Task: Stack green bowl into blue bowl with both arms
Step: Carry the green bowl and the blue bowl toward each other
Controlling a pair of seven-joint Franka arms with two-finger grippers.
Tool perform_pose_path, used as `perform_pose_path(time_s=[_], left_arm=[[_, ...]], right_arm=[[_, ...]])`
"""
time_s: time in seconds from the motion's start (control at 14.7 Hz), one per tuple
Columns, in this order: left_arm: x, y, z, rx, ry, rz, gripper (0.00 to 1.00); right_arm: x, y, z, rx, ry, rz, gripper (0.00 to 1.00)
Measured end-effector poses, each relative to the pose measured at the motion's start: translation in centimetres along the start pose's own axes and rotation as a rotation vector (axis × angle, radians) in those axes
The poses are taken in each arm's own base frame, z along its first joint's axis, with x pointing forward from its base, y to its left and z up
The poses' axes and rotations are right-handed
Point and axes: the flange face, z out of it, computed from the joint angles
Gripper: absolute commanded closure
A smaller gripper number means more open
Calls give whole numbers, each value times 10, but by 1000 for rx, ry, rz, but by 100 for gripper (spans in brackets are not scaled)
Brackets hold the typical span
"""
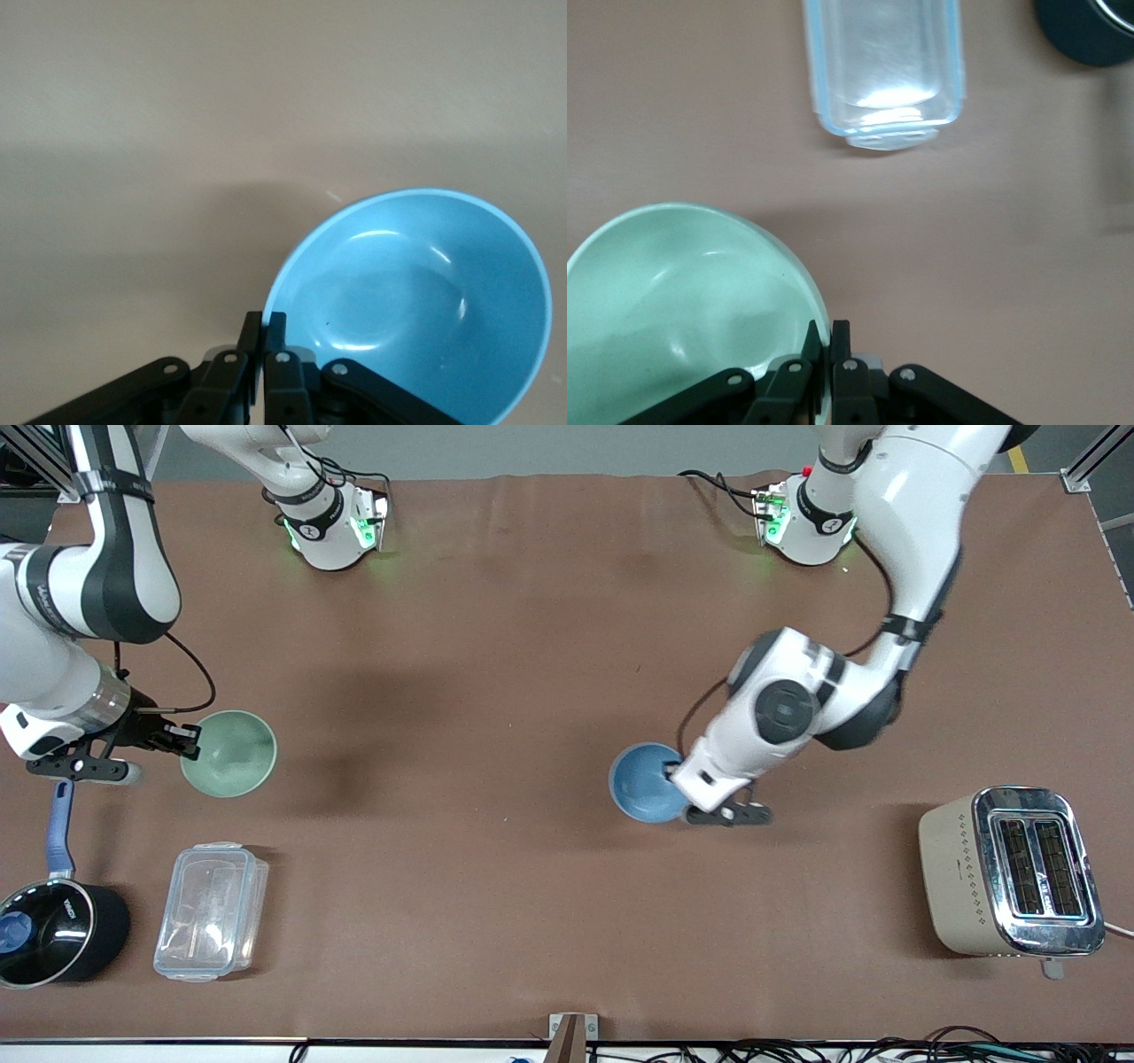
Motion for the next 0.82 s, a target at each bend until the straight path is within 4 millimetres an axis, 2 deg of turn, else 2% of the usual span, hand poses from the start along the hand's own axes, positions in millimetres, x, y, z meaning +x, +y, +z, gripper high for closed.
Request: perform_pose_path(time_s=[0.14, 0.27, 0.41, 0.54, 0.61, 0.68, 0.75, 0.82], left_arm=[[-26, 46, 17, -6, -6, -18, 100], [-40, 75, 38, -23, -8, -19, 99], [-47, 88, 62, -39, -14, -6, 99], [-49, 92, 84, -38, -16, 1, 98], [-47, 90, 90, -34, -17, 0, 94], [-46, 89, 92, -32, -17, -1, 85], [-45, 89, 92, -32, -17, -2, 74], [-45, 89, 92, -33, -15, -2, 55]], right_arm=[[2, -20, -3, 39, 3, -1, 100], [3, -45, 0, 53, 0, 9, 100], [3, -79, 2, 56, 4, 43, 100], [2, -116, 4, 58, 7, 66, 100], [1, -133, 6, 58, 5, 69, 100], [0, -147, 9, 58, 5, 73, 100], [0, -160, 13, 60, 11, 82, 100], [-1, -173, 17, 62, 19, 97, 100]])
